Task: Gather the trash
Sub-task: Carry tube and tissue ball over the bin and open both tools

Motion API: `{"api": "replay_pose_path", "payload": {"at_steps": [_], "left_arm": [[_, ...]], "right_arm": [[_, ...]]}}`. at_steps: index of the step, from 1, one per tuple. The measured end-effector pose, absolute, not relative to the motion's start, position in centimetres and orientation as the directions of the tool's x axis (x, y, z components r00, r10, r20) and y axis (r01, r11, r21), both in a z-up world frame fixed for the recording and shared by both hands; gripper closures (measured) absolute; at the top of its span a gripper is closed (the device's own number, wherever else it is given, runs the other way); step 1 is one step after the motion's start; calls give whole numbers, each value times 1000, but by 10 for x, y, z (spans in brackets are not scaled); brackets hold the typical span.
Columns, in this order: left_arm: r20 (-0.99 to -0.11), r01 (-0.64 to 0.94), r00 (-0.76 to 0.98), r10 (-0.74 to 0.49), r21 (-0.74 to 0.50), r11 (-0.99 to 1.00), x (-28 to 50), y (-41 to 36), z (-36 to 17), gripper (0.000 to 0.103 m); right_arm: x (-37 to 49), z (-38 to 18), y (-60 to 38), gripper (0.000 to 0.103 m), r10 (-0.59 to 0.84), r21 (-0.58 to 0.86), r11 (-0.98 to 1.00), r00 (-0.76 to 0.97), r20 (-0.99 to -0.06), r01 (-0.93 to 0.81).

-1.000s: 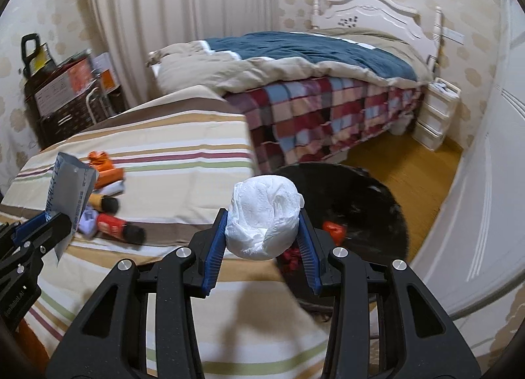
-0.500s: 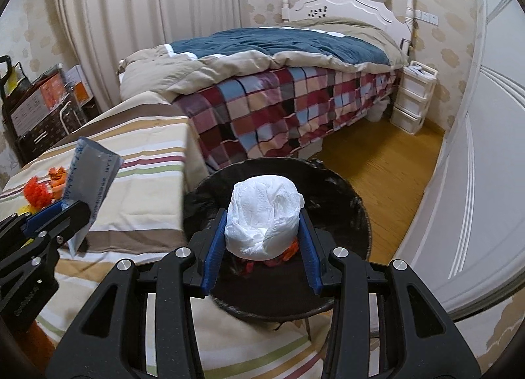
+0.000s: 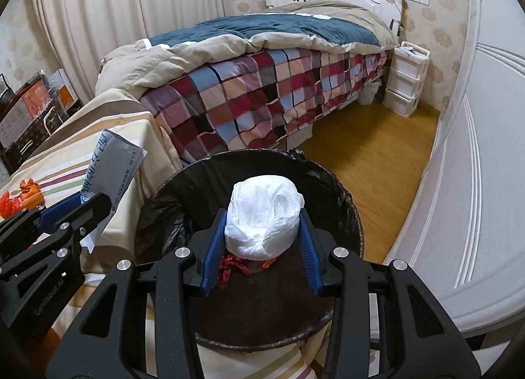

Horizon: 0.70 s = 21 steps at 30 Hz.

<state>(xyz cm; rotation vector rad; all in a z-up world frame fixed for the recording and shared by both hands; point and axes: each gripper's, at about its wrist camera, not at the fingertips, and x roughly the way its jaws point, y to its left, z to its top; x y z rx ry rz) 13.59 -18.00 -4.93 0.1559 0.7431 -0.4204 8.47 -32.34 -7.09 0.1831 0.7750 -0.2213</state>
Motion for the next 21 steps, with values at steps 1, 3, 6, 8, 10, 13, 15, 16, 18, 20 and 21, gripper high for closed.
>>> {"api": "replay_pose_path", "payload": {"at_steps": [1,3,6,8,10,13,15,16,18,20,21], "left_arm": [[-686,427,655,-315,-7,904,138,-183,-50,72],[-690,430,652,-315,-6,903,141,-185,-52,71],[-699,436,641,-316,-7,900,145,-189,-55,71],[-707,439,632,-316,-10,899,149,-191,-58,71],[-715,444,620,-321,-18,896,151,-193,-60,71],[-721,445,613,-322,-21,895,151,-194,-62,63],[-716,442,617,-326,-27,897,150,-193,-60,50],[-714,440,619,-327,-29,898,150,-192,-59,47],[-709,434,624,-328,-35,900,150,-190,-57,44],[-707,426,627,-328,-41,904,150,-188,-54,38],[-706,422,629,-327,-43,905,150,-186,-53,36]], "right_arm": [[86,-72,-325,62,-130,84,960,692,-710,266],[88,-74,-328,62,-129,88,959,691,-712,269],[91,-76,-331,61,-131,90,957,689,-713,275],[92,-76,-333,61,-130,90,957,686,-715,276],[94,-77,-334,61,-130,91,957,686,-716,276],[94,-77,-335,51,-131,92,956,686,-715,278],[93,-77,-337,45,-140,93,953,693,-707,288],[93,-77,-338,44,-142,94,952,694,-706,291],[92,-77,-340,44,-147,95,950,694,-705,298],[92,-77,-341,44,-151,94,948,692,-706,303],[91,-76,-342,44,-153,93,948,693,-705,305]]}}
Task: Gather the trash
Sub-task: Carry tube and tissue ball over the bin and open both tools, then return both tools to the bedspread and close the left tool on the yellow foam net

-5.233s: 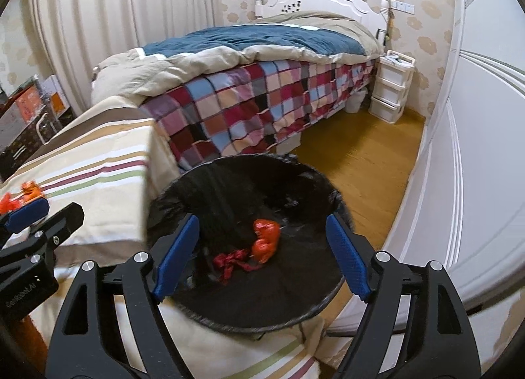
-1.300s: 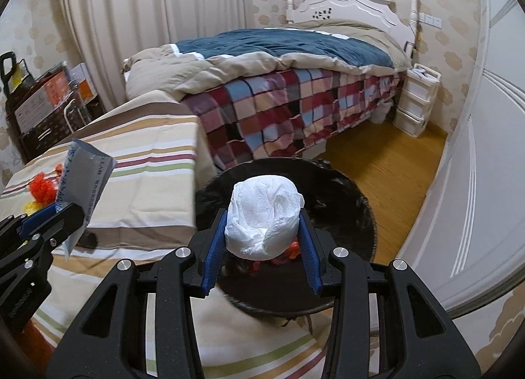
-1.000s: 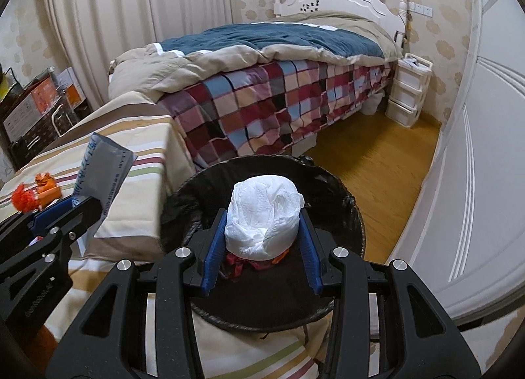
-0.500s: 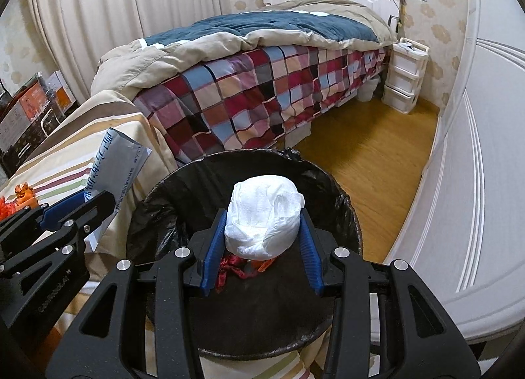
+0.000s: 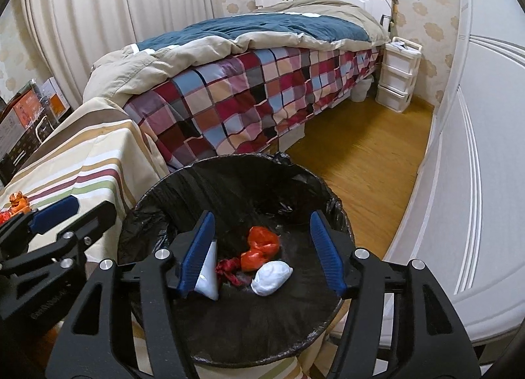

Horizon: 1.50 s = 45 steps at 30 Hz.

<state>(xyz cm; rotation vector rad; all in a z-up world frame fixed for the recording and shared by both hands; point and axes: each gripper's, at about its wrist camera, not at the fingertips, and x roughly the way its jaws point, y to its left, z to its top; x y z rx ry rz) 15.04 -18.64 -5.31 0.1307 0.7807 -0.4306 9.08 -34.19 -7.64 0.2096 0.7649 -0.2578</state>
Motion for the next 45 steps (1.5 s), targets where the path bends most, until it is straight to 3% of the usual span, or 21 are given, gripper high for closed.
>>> {"api": "replay_pose_path", "payload": {"at_steps": [17,45], "left_arm": [[-669,337,693,-269,-30,941,123,-134,-27,28],[-715,-43,699,12,-26,999,94,62,-40,28]], "right_arm": [[73,-61,-314,36,-135,98,956,711,-690,277],[84,-52,-134,36,88,41,996,707,-702,-83]]}}
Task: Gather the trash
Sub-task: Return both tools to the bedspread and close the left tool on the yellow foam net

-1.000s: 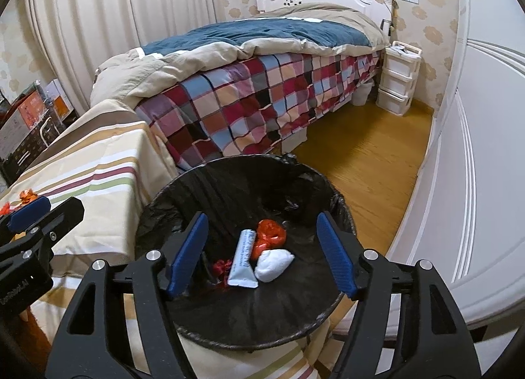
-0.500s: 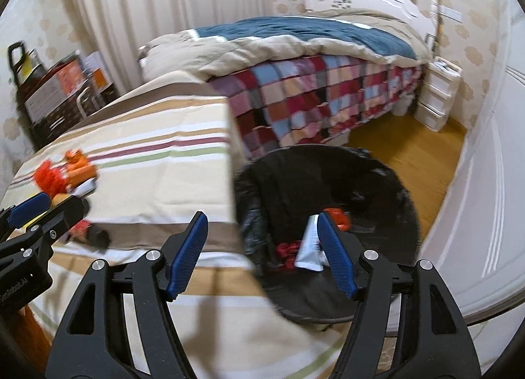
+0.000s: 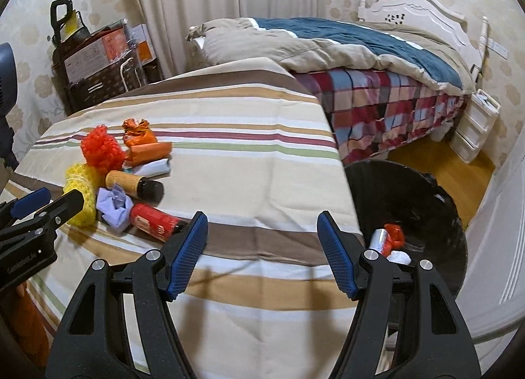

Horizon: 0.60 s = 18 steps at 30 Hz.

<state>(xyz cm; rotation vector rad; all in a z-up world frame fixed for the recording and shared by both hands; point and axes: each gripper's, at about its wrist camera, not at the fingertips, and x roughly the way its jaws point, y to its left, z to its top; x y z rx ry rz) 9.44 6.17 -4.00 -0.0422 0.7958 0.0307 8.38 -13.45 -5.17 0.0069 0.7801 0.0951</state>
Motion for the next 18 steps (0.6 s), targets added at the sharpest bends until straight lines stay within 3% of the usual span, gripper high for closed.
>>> {"api": "replay_pose_path", "payload": {"at_steps": [8,14,18], "left_arm": [[-753,-63,658,-9,-68,996,101,82,-60,29],[-772,-28,633,-51,-89,996,103,80,-68,58],[-761,-10,645,-64,-92,996,97,82,-66,64]], "right_arm": [[88,-58,-124,36,90,36,995,691,-717,-92],[89,-60,-122,36,90,32,995,686,-722,-97],[90,-60,-122,36,88,31,995,687,-721,-95]]}}
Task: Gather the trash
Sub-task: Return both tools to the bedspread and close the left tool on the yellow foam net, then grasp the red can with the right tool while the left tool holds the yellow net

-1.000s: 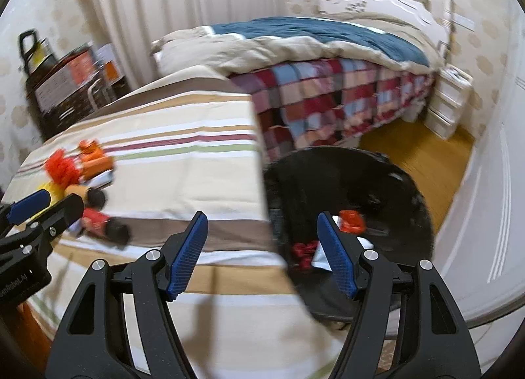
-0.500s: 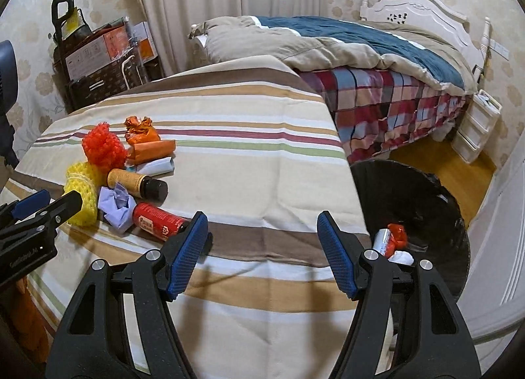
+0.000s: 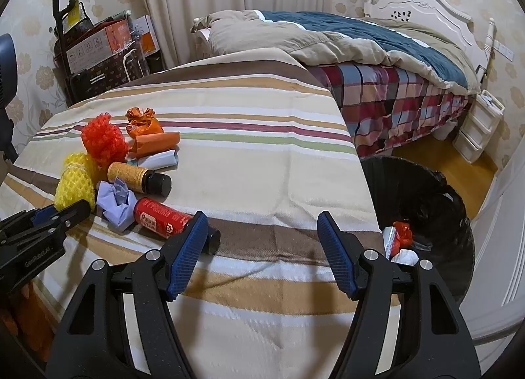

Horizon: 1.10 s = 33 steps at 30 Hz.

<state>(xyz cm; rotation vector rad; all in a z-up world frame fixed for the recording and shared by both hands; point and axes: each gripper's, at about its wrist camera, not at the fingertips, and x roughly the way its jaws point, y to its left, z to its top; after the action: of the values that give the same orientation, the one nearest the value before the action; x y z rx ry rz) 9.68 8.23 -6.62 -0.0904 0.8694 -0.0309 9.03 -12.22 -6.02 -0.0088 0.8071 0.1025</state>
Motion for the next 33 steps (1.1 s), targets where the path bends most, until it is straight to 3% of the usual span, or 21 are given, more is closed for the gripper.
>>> {"api": "replay_pose_path", "payload": {"at_steps": [17,26,33], "left_arm": [[-764,1,643,-51,-66,998,66,112,-62,64],[-763,-15,646,-33,-57,998,58,123,-64,64],[-751,-16,660,-18,-38,999,55,126,-64,64]], "right_arm": [[88,-69,-108,36,76,-2,993,651,-755,-117],[82,-57,-85,36,171,40,977,652,-739,-211],[91,-70,-59,59,193,30,963,611,-768,-267]]}}
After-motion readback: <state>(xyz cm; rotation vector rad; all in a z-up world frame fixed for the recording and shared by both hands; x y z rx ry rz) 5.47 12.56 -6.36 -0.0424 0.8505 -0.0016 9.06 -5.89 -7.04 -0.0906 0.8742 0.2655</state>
